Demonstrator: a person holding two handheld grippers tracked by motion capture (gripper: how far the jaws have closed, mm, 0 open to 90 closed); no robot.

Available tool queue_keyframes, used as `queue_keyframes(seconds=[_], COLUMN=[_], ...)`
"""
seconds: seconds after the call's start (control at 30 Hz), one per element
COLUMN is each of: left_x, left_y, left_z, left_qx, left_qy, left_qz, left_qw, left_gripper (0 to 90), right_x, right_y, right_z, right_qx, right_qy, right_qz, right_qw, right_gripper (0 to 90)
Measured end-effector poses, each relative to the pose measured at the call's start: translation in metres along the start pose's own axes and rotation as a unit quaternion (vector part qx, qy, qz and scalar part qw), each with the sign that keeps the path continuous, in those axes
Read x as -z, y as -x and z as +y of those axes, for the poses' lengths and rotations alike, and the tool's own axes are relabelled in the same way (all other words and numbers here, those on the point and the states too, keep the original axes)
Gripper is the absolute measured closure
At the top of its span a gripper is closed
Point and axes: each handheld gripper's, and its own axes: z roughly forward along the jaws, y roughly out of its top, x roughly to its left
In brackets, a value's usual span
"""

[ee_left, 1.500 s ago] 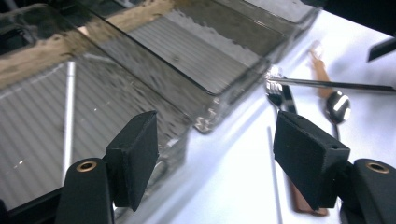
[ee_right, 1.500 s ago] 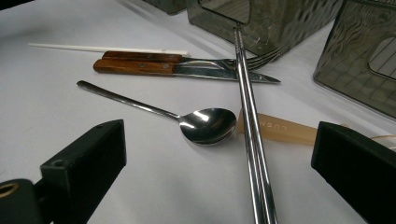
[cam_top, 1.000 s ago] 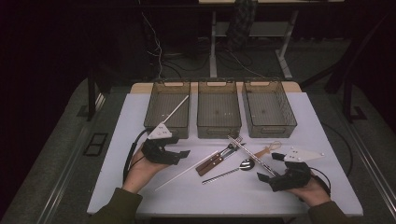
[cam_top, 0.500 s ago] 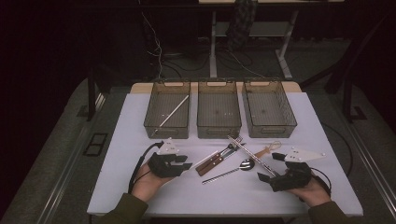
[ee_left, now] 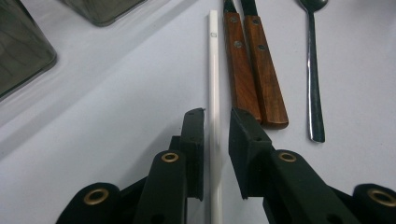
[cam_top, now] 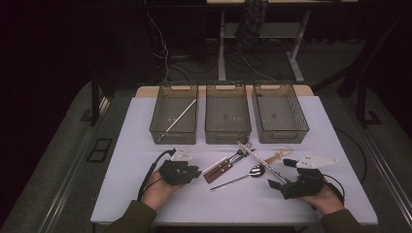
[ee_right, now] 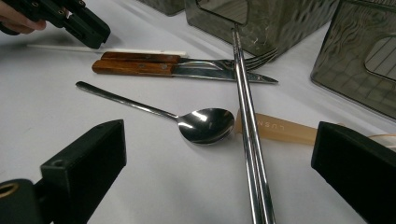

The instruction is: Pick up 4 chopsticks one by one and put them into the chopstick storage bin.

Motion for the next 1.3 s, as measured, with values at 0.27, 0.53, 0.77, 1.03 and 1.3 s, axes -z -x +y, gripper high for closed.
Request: queue_keyframes(seconds=[0.27, 0.53, 0.77, 1.03, 1.3], left_x=[-0.0060, -0.0080, -0.0080, -0.0073, -0.0035], left_y=[-0.0003, 0.0018, -0.0001, -0.0013, -0.0032], left_z=[-0.0011, -0.0037, -0.0029, -0.0004, 0.0018], left_qx=[-0.001, -0.003, 0.003, 0.000, 0.005], left_qy=[-0.007, -0.004, -0.006, -0.012, -0.013], left_qz=[-0.002, 0.004, 0.000, -0.002, -0.008], left_qw=[1.0000, 1.0000, 1.0000, 0.9999, 0.9999], left_gripper=[77.6, 81.6, 83.9, 84.1, 84.1], right_x=[0.0002, 0.0001, 0.0002, 0.0022, 0.0015], right_y=[0.0003, 0.0002, -0.0005, -0.0008, -0.0014], right_z=[0.0000, 0.0000, 0.0001, 0.0003, 0.0005], right_qx=[0.000, 0.000, 0.000, 0.003, 0.006], right_qy=[0.000, 0.000, -0.001, 0.001, 0.000], right_qz=[0.000, -0.001, -0.002, -0.002, -0.002], right_qw=[1.0000, 1.0000, 1.0000, 1.0000, 1.0000], right_gripper=[2.7, 2.7, 2.7, 2.7, 2.7])
